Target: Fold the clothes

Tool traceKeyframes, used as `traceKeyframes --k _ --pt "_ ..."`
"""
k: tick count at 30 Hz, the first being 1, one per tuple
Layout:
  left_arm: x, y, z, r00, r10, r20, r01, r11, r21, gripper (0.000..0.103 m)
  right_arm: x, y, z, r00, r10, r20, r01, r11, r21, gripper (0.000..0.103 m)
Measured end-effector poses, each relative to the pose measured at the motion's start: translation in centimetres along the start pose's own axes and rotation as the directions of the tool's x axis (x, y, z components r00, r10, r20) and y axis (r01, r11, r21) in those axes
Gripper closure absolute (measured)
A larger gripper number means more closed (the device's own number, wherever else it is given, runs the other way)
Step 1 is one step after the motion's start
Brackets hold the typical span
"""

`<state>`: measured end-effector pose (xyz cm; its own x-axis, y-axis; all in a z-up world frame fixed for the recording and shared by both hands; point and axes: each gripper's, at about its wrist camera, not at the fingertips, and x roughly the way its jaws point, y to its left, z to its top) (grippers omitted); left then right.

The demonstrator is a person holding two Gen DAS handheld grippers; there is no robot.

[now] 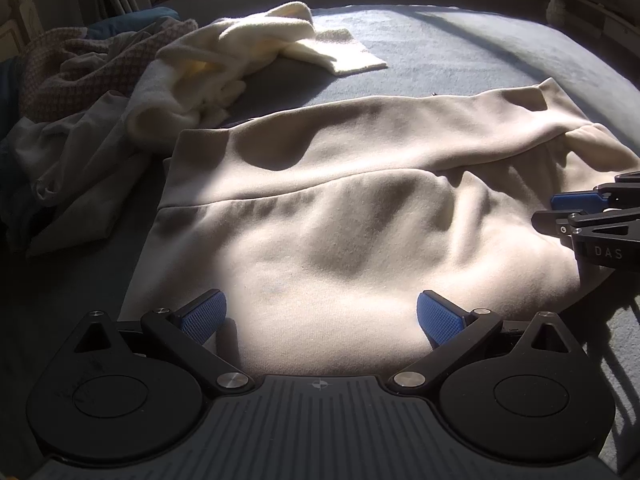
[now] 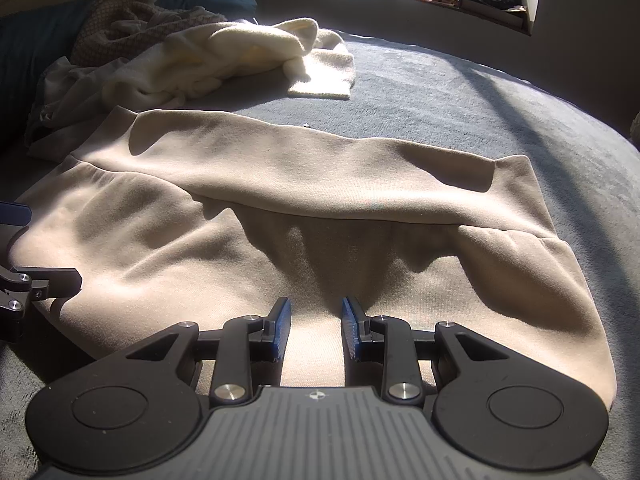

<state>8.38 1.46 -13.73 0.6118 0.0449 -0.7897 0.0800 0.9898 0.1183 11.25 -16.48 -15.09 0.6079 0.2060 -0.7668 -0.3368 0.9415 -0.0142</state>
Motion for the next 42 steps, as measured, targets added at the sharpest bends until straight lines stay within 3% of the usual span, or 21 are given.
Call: traceKeyframes --k 4,6,8,10,12,15,17,19,21,23,25,30,35,37,39,42 --pt "-0.9 0.4 -0.8 0.997 -0.031 0.065 0.032 0.999 -0.014 0.000 -0.2 -0.4 0.3 1.000 0.021 0.002 -0.021 1.000 -0.016 0.071" --pt "-2.2 1.1 -2.0 0.985 -0.102 0.141 0.106 0.994 -0.016 0.000 -1.2 -1.4 0.6 0.998 0.059 0.035 -0.060 0.998 0.011 0.064" --pt "-2.9 2.3 -3.8 0.973 -0.168 0.156 0.178 0.982 -0.056 0.000 -3.2 -3.0 0.5 0.989 0.105 0.102 -0.113 0.990 0.079 0.063" --pt "-3.7 3.5 -5.6 0.957 -0.232 0.173 0.250 0.964 -0.094 0.000 -5.5 -5.4 -0.4 0.967 0.195 0.164 -0.229 0.949 0.217 0.059" --pt "-3.7 5.0 -7.1 0.946 -0.272 0.174 0.303 0.936 -0.182 0.000 -7.6 -7.7 -1.4 0.935 0.271 0.227 -0.337 0.876 0.345 0.056" --pt "-2.8 7.5 -9.0 0.937 -0.312 0.159 0.349 0.864 -0.363 0.000 -8.1 -10.2 -5.1 0.908 0.357 0.221 -0.418 0.725 0.547 0.046" --pt "-2.1 9.3 -9.9 0.928 -0.331 0.170 0.371 0.796 -0.479 0.000 -7.9 -11.8 -8.6 0.908 0.361 0.212 -0.400 0.596 0.696 0.045" --pt "-1.4 10.8 -10.2 0.911 -0.355 0.208 0.408 0.717 -0.565 0.000 -7.5 -13.3 -11.2 0.919 0.318 0.233 -0.370 0.490 0.789 0.044" --pt "-0.7 11.8 -10.0 0.899 -0.365 0.241 0.432 0.656 -0.618 0.000 -7.1 -14.8 -12.9 0.924 0.281 0.259 -0.355 0.382 0.853 0.044" --pt "0.0 12.6 -9.7 0.892 -0.365 0.266 0.445 0.609 -0.656 0.000 -6.5 -16.1 -13.2 0.927 0.247 0.282 -0.352 0.320 0.879 0.044" --pt "0.6 13.0 -9.5 0.889 -0.362 0.281 0.451 0.578 -0.680 0.001 -6.0 -16.9 -13.0 0.930 0.210 0.301 -0.355 0.298 0.886 0.042" --pt "1.3 12.9 -8.5 0.901 -0.325 0.288 0.428 0.559 -0.710 0.001 -2.7 -17.9 -12.6 0.928 0.171 0.330 -0.362 0.211 0.908 0.042" --pt "2.0 12.7 -7.5 0.914 -0.287 0.287 0.402 0.557 -0.726 0.004 -0.4 -18.7 -11.1 0.921 0.154 0.357 -0.384 0.208 0.900 0.044" --pt "2.2 12.8 -7.2 0.922 -0.264 0.283 0.385 0.560 -0.733 0.012 0.2 -19.0 -10.6 0.923 0.150 0.354 -0.380 0.217 0.899 0.049" --pt "2.4 13.4 -7.2 0.934 -0.237 0.266 0.356 0.563 -0.746 0.045 0.5 -19.3 -10.2 0.932 0.136 0.336 -0.360 0.240 0.901 0.067" --pt "2.5 14.8 -7.9 0.931 -0.250 0.267 0.361 0.511 -0.780 0.069 0.1 -18.7 -9.8 0.938 0.105 0.330 -0.347 0.289 0.892 0.076"
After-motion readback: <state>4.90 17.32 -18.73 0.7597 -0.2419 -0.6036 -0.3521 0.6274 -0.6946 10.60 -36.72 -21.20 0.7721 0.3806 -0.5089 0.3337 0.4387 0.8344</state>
